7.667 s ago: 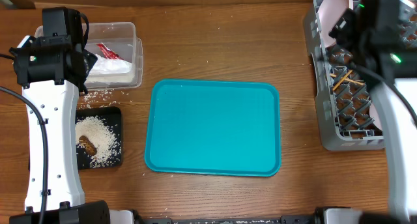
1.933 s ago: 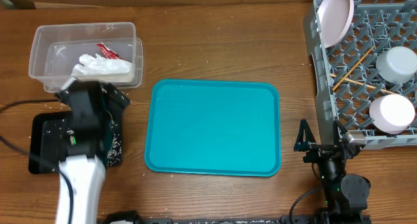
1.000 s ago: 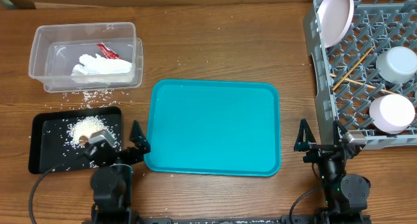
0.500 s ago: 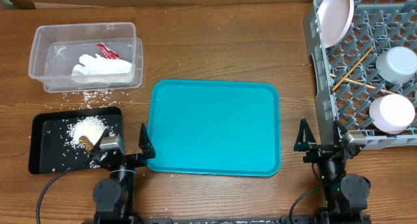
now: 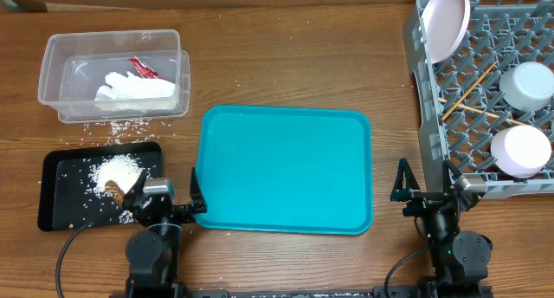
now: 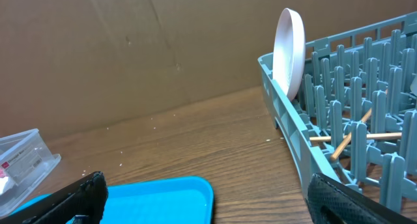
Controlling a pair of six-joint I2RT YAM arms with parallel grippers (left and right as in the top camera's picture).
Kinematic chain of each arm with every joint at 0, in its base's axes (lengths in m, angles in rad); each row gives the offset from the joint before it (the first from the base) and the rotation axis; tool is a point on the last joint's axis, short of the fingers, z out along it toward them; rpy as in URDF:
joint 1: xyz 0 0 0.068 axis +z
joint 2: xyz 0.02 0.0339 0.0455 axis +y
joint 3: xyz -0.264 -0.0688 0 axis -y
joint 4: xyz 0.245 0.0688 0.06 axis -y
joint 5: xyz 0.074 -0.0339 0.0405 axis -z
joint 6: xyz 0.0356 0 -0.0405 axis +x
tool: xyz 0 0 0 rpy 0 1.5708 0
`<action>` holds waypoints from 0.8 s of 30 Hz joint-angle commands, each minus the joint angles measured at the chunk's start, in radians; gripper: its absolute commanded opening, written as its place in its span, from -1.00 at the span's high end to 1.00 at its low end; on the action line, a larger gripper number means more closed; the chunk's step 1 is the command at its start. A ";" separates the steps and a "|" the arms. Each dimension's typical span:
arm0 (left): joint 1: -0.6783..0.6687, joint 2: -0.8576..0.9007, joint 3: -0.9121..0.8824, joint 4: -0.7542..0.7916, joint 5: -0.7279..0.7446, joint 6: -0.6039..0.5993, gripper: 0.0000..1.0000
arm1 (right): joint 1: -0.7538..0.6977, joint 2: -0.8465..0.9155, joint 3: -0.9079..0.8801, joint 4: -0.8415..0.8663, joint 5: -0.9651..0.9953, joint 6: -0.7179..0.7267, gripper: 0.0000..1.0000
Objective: Sort waste into correct bins and load items into the dishwasher
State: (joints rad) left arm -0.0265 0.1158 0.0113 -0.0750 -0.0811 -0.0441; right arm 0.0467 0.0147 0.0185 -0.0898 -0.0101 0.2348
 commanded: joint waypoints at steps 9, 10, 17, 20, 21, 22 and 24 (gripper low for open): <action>-0.006 0.039 -0.006 0.002 0.040 0.042 -1.00 | 0.003 -0.012 -0.010 0.005 0.009 -0.006 -1.00; -0.006 0.034 -0.006 0.002 0.040 0.042 -1.00 | 0.003 -0.012 -0.010 0.005 0.009 -0.006 -1.00; -0.006 -0.058 -0.006 0.000 0.040 0.050 -0.99 | 0.003 -0.012 -0.010 0.005 0.009 -0.007 -1.00; -0.006 -0.103 -0.006 -0.001 0.041 0.068 -1.00 | 0.003 -0.012 -0.010 0.005 0.009 -0.006 -1.00; -0.006 -0.114 -0.006 -0.001 0.040 0.068 -1.00 | 0.003 -0.012 -0.010 0.005 0.009 -0.007 -1.00; -0.005 -0.113 -0.006 0.000 0.036 0.068 -1.00 | 0.003 -0.012 -0.010 0.005 0.009 -0.006 -1.00; -0.005 -0.113 -0.006 -0.001 0.033 0.068 -1.00 | 0.003 -0.012 -0.010 0.005 0.009 -0.006 -1.00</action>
State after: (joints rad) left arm -0.0265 0.0166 0.0105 -0.0769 -0.0540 0.0002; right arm 0.0463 0.0147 0.0185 -0.0902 -0.0105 0.2340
